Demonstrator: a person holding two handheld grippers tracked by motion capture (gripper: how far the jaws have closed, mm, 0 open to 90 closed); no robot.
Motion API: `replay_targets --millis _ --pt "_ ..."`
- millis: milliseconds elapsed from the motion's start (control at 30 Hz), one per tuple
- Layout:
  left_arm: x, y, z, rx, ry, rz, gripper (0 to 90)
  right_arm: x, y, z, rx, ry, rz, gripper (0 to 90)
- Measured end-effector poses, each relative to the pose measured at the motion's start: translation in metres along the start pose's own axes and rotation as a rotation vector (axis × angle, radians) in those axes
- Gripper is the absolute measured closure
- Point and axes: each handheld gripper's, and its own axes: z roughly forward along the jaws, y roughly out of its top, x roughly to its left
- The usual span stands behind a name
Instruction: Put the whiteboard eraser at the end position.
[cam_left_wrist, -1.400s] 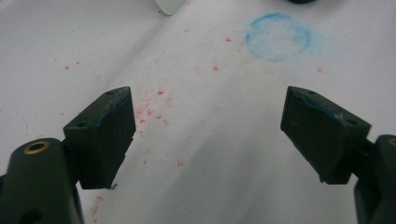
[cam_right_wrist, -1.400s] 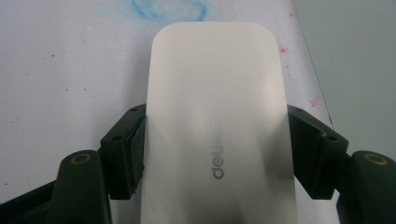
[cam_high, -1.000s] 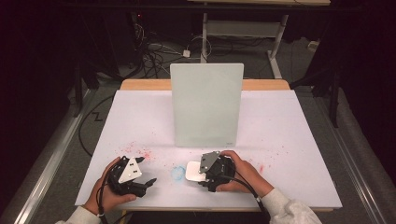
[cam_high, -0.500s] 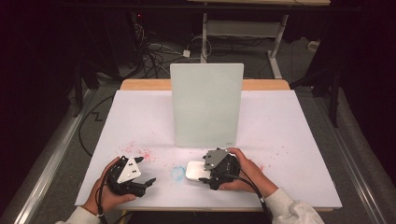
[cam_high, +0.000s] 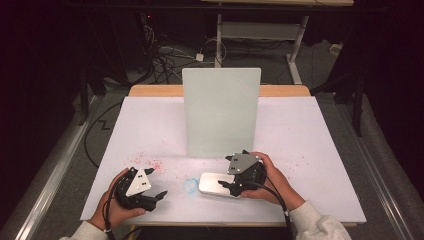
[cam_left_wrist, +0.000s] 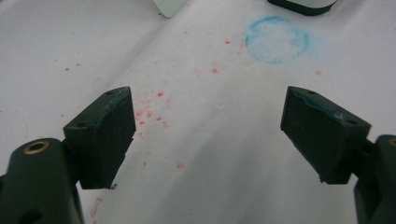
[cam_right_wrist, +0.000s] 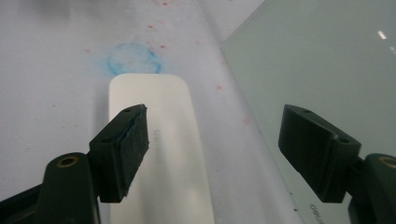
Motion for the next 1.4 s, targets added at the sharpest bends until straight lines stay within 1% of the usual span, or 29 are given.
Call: replay_targets --millis 67,200,267,367,433,500,567,767,833,967,1200,1400 --pt "0.000 0.000 0.000 -0.001 -0.001 0.000 17.5 -0.002 -0.001 -0.003 -0.012 -0.029 0.015 23.1" --pt "0.000 0.000 0.000 0.000 -0.002 -0.001 17.5 -0.006 -0.004 -0.008 -0.026 -0.087 0.027 22.5" --pt "0.000 0.000 0.000 0.000 -0.001 -0.001 17.5 -0.007 -0.005 -0.010 -0.028 -0.113 0.032 22.4" --pt "0.000 0.000 0.000 0.000 -0.001 -0.001 17.5 -0.010 -0.009 -0.013 -0.029 -0.159 0.054 22.2" --pt "0.000 0.000 0.000 0.000 -0.001 -0.001 17.5 -0.012 -0.011 -0.016 -0.027 -0.205 0.063 21.9" --pt "0.000 0.000 0.000 0.000 0.000 0.000 17.5 -0.014 -0.013 -0.019 -0.038 -0.211 0.081 21.9" --pt "0.000 0.000 0.000 0.000 0.000 0.000 17.5 -0.016 -0.015 -0.022 -0.040 -0.233 0.088 21.9" --pt "0.000 0.000 -0.001 -0.001 0.005 -0.001 17.5 -0.019 -0.020 -0.031 -0.054 -0.270 0.111 21.4" --pt "0.001 0.000 -0.002 -0.005 0.004 -0.004 17.5 -0.020 -0.022 -0.033 -0.054 -0.291 0.110 21.4" --pt "0.000 0.000 -0.002 -0.004 0.005 -0.002 17.5 -0.021 -0.027 -0.039 -0.065 -0.313 0.124 21.4" --pt "0.000 0.000 -0.003 -0.006 0.007 -0.002 17.5 -0.023 -0.037 -0.051 -0.091 -0.360 0.135 21.4" --pt "0.000 0.000 -0.003 -0.006 0.008 0.000 17.5 -0.024 -0.046 -0.060 -0.099 -0.400 0.149 21.4"
